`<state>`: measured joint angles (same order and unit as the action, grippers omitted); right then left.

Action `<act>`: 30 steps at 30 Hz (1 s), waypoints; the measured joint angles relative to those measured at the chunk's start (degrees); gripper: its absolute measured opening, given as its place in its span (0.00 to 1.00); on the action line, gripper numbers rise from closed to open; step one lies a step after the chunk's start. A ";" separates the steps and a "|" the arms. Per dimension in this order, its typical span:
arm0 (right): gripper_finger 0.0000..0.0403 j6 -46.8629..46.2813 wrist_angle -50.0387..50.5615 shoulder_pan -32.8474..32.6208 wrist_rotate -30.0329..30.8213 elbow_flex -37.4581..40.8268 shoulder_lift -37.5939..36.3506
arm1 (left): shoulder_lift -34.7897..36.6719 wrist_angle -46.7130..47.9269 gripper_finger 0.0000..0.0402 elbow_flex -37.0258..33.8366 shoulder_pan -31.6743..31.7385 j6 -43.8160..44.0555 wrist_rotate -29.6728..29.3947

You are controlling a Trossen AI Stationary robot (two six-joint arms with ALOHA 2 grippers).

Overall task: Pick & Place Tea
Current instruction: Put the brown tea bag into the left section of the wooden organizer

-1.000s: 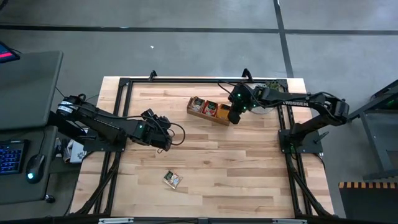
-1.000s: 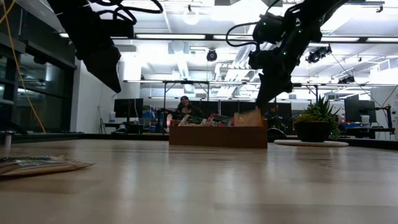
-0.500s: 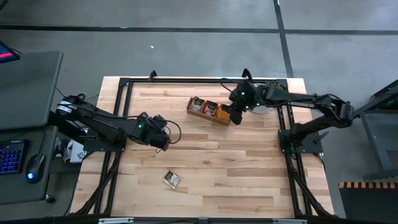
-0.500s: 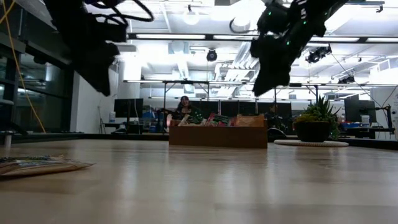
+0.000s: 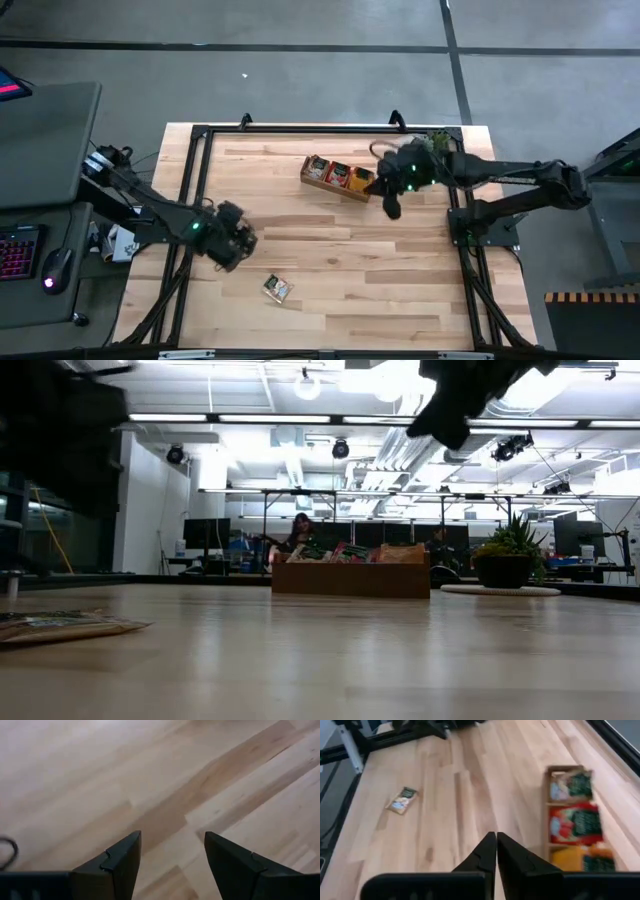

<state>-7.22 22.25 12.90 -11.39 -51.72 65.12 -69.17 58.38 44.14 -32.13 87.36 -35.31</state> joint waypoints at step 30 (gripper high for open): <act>0.00 -26.53 -11.04 -35.71 21.69 -50.84 66.10 | 1.78 -6.04 0.54 -4.48 -26.54 7.41 -2.77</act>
<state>-33.76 11.21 -22.81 10.30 -102.57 131.23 -67.40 52.35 39.66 -58.67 94.78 -38.09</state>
